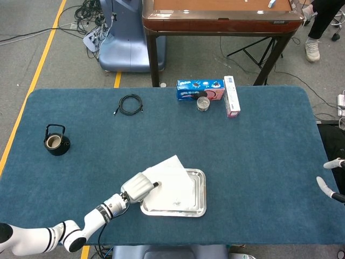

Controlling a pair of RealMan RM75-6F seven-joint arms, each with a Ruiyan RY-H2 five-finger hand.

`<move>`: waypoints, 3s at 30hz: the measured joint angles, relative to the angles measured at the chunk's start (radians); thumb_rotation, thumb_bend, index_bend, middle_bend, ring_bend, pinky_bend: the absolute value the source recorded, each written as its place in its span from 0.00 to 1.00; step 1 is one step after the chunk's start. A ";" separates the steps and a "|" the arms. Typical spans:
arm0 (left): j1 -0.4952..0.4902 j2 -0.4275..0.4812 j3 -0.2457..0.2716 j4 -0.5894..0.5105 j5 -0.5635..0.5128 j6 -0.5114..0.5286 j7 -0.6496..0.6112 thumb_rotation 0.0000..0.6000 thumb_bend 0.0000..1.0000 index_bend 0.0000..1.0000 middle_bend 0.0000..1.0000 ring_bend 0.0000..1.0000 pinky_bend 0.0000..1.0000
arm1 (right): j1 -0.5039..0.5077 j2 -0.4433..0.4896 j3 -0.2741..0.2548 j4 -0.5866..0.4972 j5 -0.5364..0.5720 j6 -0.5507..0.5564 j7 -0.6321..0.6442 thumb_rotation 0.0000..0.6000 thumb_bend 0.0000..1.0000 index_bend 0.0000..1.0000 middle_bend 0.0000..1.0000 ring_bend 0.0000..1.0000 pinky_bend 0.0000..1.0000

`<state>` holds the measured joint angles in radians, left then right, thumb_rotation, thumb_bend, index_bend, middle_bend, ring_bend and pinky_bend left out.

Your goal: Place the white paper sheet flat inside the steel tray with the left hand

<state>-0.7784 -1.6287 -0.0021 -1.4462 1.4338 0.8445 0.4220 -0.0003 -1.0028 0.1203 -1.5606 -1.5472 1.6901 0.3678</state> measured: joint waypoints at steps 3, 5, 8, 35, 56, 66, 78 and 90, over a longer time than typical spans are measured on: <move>0.000 0.000 0.006 -0.007 0.004 0.000 -0.003 1.00 0.58 0.26 1.00 1.00 1.00 | -0.001 0.001 0.000 0.000 -0.002 0.003 0.006 1.00 0.26 0.48 0.50 0.36 0.32; -0.001 0.000 0.011 -0.010 0.008 -0.001 -0.004 1.00 0.58 0.26 1.00 1.00 1.00 | -0.003 0.001 0.002 0.001 -0.004 0.009 0.014 1.00 0.26 0.48 0.50 0.36 0.32; -0.003 0.002 0.021 -0.015 0.020 -0.004 -0.004 1.00 0.58 0.26 1.00 1.00 1.00 | -0.006 -0.001 0.004 0.006 -0.009 0.020 0.026 1.00 0.26 0.48 0.50 0.36 0.32; -0.011 -0.023 0.031 0.025 0.095 0.040 0.044 1.00 0.58 0.27 1.00 1.00 1.00 | -0.013 -0.009 0.018 0.030 -0.011 0.042 0.074 1.00 0.26 0.48 0.50 0.36 0.32; -0.008 -0.007 0.030 0.042 0.147 0.092 -0.035 1.00 0.58 0.28 1.00 1.00 1.00 | -0.019 -0.007 0.019 0.034 -0.022 0.060 0.098 1.00 0.26 0.48 0.50 0.36 0.32; 0.006 -0.007 0.007 0.008 0.047 0.059 0.082 1.00 0.58 0.28 1.00 1.00 1.00 | -0.020 -0.008 0.019 0.033 -0.024 0.062 0.095 1.00 0.26 0.48 0.50 0.36 0.32; 0.009 -0.031 -0.004 -0.008 -0.042 0.032 0.208 1.00 0.58 0.27 1.00 1.00 1.00 | -0.021 -0.007 0.020 0.035 -0.022 0.061 0.102 1.00 0.26 0.48 0.50 0.36 0.32; -0.006 -0.038 0.013 -0.013 -0.009 0.021 0.182 1.00 0.58 0.27 1.00 1.00 1.00 | -0.022 -0.006 0.021 0.035 -0.024 0.065 0.108 1.00 0.26 0.48 0.50 0.36 0.32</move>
<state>-0.7846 -1.6664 0.0107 -1.4592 1.4243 0.8654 0.6038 -0.0226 -1.0092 0.1411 -1.5252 -1.5713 1.7555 0.4757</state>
